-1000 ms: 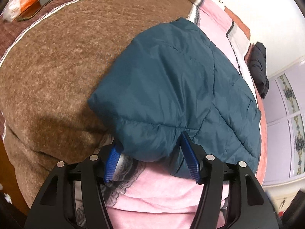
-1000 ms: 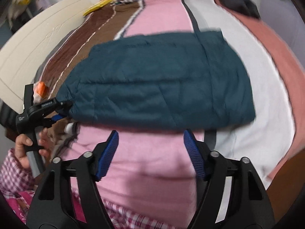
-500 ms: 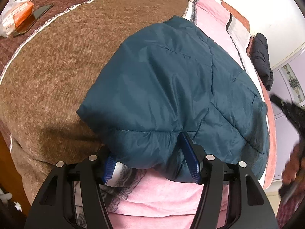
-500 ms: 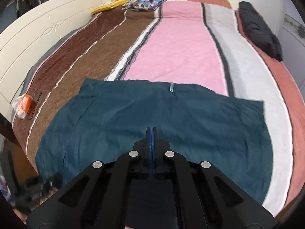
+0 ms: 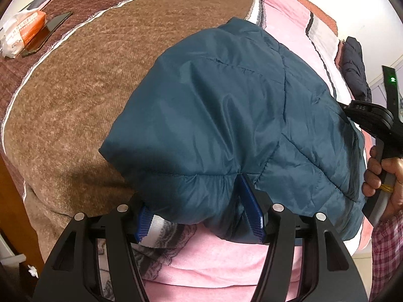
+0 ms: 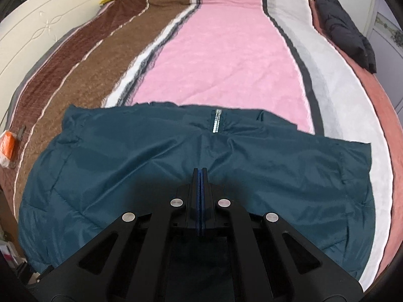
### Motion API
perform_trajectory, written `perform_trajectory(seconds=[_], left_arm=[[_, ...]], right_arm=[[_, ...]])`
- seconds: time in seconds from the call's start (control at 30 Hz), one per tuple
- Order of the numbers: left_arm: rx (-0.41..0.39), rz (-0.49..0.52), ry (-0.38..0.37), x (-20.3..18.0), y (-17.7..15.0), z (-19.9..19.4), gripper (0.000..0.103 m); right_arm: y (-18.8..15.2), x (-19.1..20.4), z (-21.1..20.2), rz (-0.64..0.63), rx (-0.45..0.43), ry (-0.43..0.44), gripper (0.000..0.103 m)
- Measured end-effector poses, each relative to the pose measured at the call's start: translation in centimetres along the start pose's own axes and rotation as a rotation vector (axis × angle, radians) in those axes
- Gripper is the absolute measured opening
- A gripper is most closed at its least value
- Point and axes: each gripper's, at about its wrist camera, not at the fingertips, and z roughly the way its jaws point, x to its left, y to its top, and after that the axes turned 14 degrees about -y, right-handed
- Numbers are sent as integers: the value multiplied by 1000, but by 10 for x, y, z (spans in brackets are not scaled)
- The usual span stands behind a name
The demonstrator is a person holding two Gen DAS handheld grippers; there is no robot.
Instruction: Fold large clothes
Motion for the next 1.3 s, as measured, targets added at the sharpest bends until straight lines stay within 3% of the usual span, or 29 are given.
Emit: perform_trajectory(seconds=[0.47,0.8,0.93,1.07,1.2,1.3], left_arm=[[-4,15,-4,4,7,6,65],[-12,18,-2,2,10,9,66],[-3,-4,-4,5,9,10,66],[-11,6,-2,4,6,7,66],[-14,2,-1,3,5,6,66],[-21,4,-4,3,4,4,66]], right_arm=[[-6,3,49,19,79,18,1],[-6,9,60,0,86,3,1],[0,3,46,21,82,26,1],[-3,-9,0,50,10,92,1],[-29,-16,-43,35,-22,153,1],[-56,-17,-56,33,5,189,1]])
